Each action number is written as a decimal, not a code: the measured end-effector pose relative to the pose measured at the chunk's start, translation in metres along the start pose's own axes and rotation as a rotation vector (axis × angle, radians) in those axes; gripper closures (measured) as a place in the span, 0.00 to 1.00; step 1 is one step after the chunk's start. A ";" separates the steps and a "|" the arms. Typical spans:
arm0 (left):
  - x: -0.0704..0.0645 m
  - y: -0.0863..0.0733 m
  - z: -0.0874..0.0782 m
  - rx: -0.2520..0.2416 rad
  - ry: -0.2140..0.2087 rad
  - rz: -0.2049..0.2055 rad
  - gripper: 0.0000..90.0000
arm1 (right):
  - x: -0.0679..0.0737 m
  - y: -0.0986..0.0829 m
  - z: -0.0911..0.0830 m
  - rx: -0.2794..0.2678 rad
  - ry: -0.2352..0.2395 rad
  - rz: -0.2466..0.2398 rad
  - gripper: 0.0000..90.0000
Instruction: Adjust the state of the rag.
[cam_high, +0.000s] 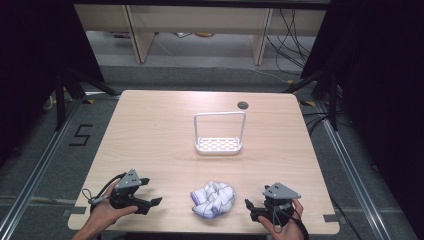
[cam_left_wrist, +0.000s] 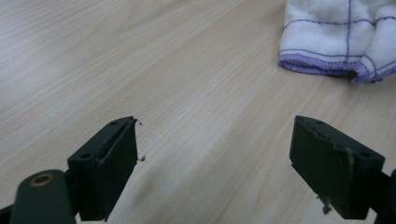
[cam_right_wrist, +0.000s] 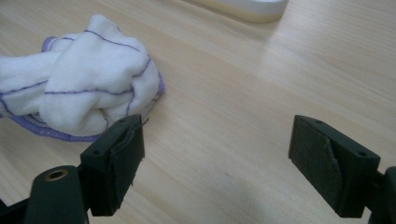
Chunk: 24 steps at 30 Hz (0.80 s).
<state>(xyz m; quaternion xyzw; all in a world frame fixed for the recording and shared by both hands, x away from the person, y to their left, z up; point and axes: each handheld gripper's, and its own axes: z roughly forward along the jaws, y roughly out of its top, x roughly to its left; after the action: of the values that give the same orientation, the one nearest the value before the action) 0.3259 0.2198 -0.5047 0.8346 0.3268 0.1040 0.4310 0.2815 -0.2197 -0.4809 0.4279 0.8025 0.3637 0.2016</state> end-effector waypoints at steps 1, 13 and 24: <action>0.000 0.001 -0.001 0.006 -0.008 0.000 0.16 | 0.001 0.001 0.000 -0.004 0.012 -0.003 0.23; -0.020 0.006 0.001 -0.051 -0.119 -0.016 0.18 | 0.018 0.013 -0.016 -0.027 0.074 -0.011 0.29; -0.053 0.019 0.020 -0.029 -0.212 0.082 0.24 | 0.046 0.023 -0.015 -0.048 0.191 -0.112 0.42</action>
<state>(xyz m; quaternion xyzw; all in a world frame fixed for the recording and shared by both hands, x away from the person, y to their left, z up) 0.3037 0.1652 -0.4964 0.8473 0.2436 0.0373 0.4705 0.2591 -0.1795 -0.4546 0.3410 0.8318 0.4099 0.1543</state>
